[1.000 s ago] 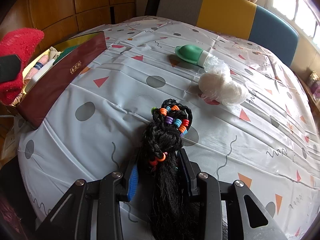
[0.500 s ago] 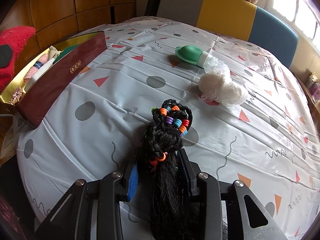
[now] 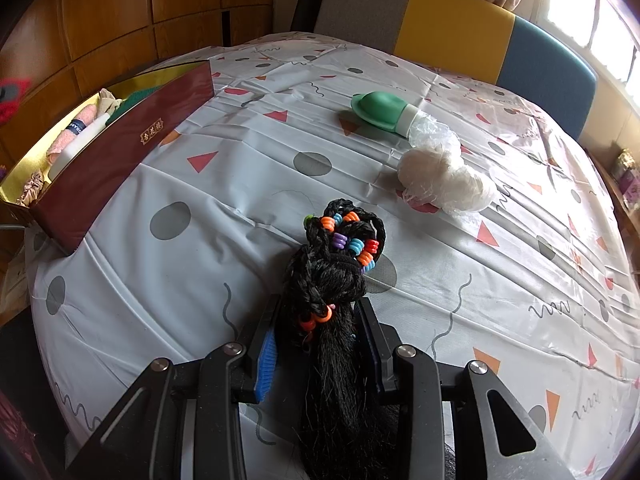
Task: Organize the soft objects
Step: 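Carry the red hat over the gold tray with the left tool while the right tool holds the hair piece, then lower the red hat into the tray and open the left tool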
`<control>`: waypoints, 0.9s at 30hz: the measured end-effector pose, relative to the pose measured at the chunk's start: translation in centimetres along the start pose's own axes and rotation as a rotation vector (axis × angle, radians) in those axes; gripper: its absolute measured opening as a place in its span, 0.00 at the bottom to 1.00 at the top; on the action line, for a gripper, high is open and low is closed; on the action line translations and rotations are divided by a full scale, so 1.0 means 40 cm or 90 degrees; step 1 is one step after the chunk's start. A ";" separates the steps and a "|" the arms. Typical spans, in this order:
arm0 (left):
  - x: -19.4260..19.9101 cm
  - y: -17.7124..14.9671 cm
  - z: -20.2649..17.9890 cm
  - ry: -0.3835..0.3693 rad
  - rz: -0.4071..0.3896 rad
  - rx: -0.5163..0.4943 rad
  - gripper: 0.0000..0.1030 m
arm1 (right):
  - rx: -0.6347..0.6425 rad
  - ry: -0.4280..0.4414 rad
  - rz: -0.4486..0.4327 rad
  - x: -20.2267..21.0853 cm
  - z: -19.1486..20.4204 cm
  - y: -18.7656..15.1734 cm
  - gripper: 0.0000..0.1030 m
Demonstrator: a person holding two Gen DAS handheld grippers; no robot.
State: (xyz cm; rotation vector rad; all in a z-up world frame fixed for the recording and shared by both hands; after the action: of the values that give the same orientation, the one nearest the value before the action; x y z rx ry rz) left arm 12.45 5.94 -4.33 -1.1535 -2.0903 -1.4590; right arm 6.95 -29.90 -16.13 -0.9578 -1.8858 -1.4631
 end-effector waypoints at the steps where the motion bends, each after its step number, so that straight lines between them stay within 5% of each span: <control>1: 0.000 -0.008 0.038 0.006 0.007 0.021 0.29 | 0.001 -0.001 0.000 -0.001 -0.001 0.000 0.35; 6: -0.022 -0.059 0.114 -0.003 0.046 0.063 0.29 | 0.001 -0.001 -0.001 -0.001 -0.001 0.000 0.35; 15: -0.143 -0.121 0.025 -0.068 0.119 0.037 0.31 | 0.001 -0.002 -0.001 -0.001 -0.001 0.000 0.35; 19: -0.198 -0.161 0.054 -0.044 0.164 0.055 0.38 | 0.002 -0.002 0.000 -0.001 -0.001 0.000 0.35; 27: -0.163 -0.145 0.068 -0.008 0.135 0.027 0.50 | 0.003 -0.004 -0.001 -0.004 -0.004 -0.001 0.35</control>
State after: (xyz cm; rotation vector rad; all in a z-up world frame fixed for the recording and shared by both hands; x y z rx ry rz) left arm 12.39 4.79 -13.42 -1.3251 -1.9303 -1.3064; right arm 7.00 -30.09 -16.27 -0.9612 -1.8934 -1.4576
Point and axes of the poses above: each gripper's, at about its wrist camera, not at the fingertips, and x roughly against the way its jaws point, z to its left, y to its top, the point moved 10 cm from there along -x, roughly the way its jaws point, and after that the axes turned 13 degrees about -y, right-handed, at the moved point
